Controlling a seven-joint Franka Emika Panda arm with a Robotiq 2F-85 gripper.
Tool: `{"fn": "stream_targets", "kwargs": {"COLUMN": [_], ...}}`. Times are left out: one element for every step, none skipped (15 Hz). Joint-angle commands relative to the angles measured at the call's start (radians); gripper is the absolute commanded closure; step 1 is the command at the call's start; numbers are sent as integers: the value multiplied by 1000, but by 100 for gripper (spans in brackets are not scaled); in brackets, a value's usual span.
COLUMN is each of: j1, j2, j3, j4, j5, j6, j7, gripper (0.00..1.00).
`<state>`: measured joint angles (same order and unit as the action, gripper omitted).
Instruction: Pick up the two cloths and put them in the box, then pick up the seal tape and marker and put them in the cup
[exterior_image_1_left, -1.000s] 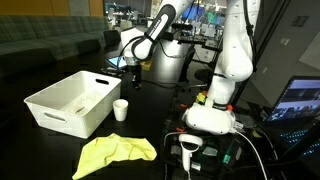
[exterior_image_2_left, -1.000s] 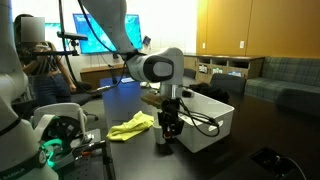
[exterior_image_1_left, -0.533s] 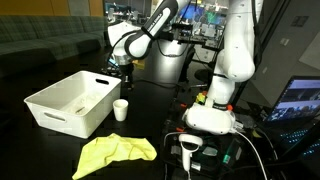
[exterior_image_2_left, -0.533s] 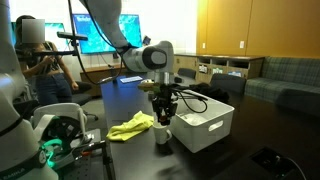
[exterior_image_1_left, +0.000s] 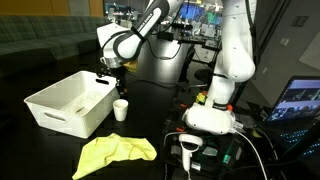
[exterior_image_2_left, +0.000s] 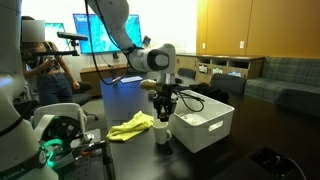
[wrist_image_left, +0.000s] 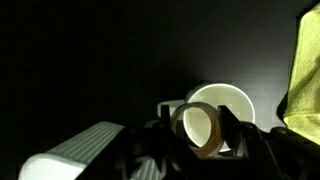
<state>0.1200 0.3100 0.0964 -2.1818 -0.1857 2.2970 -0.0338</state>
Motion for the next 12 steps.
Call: {"fn": "stream_targets", "kwargs": {"j1": [-7,-7,-7,-8,-8,-7,-8,-6,-5,-6,-4,-3], "j2": [63,75,83,90,95,106,111,119,124,128,134,136], "j3": [15,16,17,19,19,18,19,18,17,17,15,14], "j4": [70,78,82,84,86,95,100,106,112,116,121,124], "j5": [63,71,80,86,89,90,93,89,87,88,85,83], "j6": [-45,-50,-57,-61,-63,-66,-73,-71,-70,-70,-68,-67], "j7": [-37,-40,-43,-55,-58,-60,-63,-63,-63,-63,-59,-55], "gripper": [75,75,75,75,75,75,75,75,75,75,75,75]}}
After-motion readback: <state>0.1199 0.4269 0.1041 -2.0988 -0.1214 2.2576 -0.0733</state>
